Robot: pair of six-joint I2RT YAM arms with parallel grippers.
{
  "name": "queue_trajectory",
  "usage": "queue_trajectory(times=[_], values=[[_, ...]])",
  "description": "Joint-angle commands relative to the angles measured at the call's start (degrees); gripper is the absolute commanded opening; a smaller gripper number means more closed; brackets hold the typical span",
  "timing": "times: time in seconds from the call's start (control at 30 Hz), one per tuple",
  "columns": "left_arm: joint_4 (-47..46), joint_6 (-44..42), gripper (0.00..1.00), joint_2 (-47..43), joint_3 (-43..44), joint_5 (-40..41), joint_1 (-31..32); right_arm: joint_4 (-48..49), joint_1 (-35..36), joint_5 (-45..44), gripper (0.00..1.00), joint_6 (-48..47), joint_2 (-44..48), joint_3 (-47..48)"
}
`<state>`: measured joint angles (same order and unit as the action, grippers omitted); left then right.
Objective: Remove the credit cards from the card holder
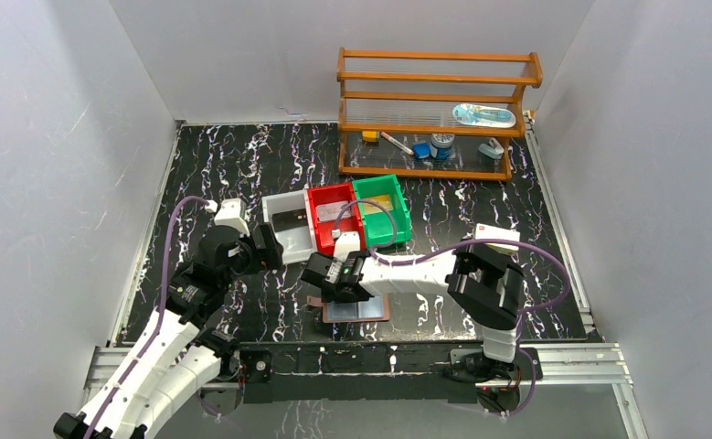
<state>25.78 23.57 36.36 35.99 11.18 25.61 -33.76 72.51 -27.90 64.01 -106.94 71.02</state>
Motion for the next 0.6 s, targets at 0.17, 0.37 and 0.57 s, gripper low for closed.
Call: queue_trajectory(times=[0.17,0.37,0.57], values=[[-0.2,-0.5,0.98,0.3,0.2,-0.4,-0.2,12.9,-1.4,6.0,0.72,-0.4,5.3,-9.7],[-0.2,-0.5,0.98,0.8,0.3,-0.9,-0.2,15.8,-2.7,7.9,0.73,0.0,6.8,-12.9],[-0.2,-0.6,0.98,1.2,0.4,-1.3,-0.2,16.5,-3.0,9.4,0.75,-0.1,6.5,-13.0]])
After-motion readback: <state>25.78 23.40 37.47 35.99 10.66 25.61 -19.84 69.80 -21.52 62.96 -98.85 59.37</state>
